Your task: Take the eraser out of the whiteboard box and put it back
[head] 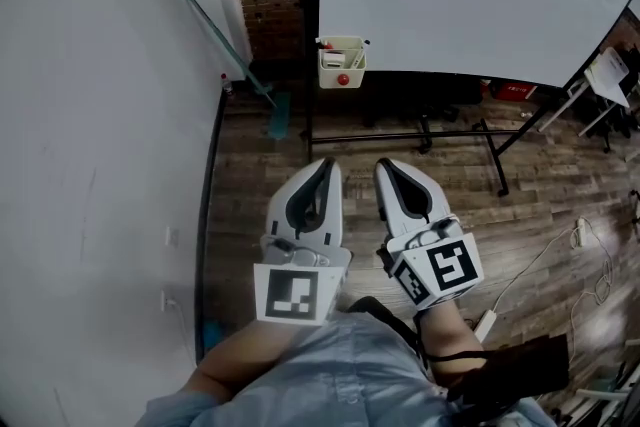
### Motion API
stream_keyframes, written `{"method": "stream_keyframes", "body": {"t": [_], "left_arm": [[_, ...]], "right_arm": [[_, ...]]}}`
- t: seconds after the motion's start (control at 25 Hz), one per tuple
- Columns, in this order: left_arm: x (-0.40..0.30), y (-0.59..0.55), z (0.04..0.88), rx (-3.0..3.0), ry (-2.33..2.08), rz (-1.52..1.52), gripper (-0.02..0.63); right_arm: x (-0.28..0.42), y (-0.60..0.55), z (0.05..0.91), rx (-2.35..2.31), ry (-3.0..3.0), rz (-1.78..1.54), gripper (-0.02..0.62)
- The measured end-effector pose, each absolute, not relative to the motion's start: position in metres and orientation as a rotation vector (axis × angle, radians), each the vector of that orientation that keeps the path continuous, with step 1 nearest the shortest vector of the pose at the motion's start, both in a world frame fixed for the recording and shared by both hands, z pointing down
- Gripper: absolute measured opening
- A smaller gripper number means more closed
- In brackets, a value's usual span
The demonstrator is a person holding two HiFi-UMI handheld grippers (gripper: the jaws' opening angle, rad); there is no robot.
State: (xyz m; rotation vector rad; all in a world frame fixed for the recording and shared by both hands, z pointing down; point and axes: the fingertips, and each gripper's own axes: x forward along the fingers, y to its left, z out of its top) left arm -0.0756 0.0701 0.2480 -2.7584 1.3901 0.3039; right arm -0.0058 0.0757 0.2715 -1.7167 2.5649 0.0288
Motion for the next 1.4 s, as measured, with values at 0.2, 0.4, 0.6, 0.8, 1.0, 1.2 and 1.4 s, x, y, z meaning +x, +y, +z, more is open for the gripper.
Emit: {"method": "stream_keyframes", "body": {"t": [0.2, 0.4, 0.6, 0.8, 1.0, 1.2, 1.4], "left_arm": [[-0.072, 0.047, 0.257, -2.78, 1.393, 0.288, 0.005], [-0.06, 0.021, 0.266, -2.785, 1.398, 0.235, 0.005], [-0.046, -0.02, 0.272, -2.771, 1.441, 0.204, 0.005], [-0.023, -0.063, 0.277, -2.735, 1.47, 0.164, 0.005], [-0.001, -0.106, 0.271, -2.683, 1.528, 0.132, 0.005], [0.012, -0.136, 0.261, -2.612, 1.589, 0.126, 0.005], [0.013, -0.158, 0.254, -2.553, 1.631, 0.136, 0.005]], "right_arm": [[-0.002, 0.054, 0.277, -1.73, 2.568, 0.022, -0.003], [0.014, 0.027, 0.28, -1.732, 2.552, 0.014, -0.003], [0.03, -0.012, 0.288, -1.69, 2.573, -0.022, -0.002], [0.049, -0.059, 0.296, -1.631, 2.615, -0.038, -0.002], [0.061, -0.105, 0.301, -1.546, 2.689, -0.044, -0.002], [0.066, -0.137, 0.308, -1.438, 2.786, -0.062, 0.0], [0.064, -0.166, 0.301, -1.348, 2.809, -0.028, 0.003]]}}
